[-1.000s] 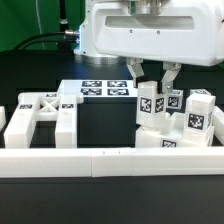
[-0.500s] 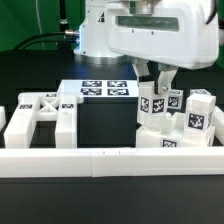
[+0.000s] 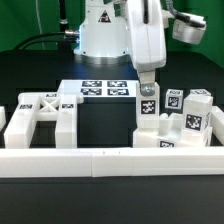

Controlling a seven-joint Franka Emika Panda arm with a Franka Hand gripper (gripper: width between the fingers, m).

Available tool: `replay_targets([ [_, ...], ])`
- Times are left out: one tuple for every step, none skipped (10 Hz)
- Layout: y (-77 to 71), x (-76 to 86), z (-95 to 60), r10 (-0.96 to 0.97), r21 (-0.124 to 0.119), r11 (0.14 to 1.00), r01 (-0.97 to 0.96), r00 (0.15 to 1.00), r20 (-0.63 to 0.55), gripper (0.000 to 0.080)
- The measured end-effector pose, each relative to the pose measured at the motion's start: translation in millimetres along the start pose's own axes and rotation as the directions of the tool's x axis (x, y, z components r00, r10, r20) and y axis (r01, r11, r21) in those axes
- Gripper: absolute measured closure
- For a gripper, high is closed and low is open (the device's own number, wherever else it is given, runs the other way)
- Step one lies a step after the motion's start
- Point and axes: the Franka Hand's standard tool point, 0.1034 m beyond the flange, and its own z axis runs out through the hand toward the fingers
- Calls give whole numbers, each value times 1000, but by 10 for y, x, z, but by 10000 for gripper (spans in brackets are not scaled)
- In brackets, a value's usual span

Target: Assemble chair

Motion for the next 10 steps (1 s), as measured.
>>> replay_targets([
  [-4, -1, -1, 49, 0, 999, -49, 999, 0, 515],
  [-4, -3, 0, 49, 1, 999, -49, 999, 0, 506],
  [1, -11, 1, 23, -5, 1000, -23, 1000, -3, 506],
  [7, -69, -4, -51, -33, 998, 51, 999, -11, 331],
  [-19, -109, -12, -91, -35, 995, 90, 996, -15, 190],
  [-17, -85, -8, -137, -34, 990, 137, 990, -16, 190],
  [-17, -82, -8, -219, -35, 975, 219, 976, -13, 162],
  [-16, -84, -7, -279, -36, 960, 278, 960, -11, 162],
  [-17, -83, -7, -345, -37, 938, 344, 939, -9, 151],
  [-16, -78, -8, -411, -40, 911, 410, 912, -8, 151],
])
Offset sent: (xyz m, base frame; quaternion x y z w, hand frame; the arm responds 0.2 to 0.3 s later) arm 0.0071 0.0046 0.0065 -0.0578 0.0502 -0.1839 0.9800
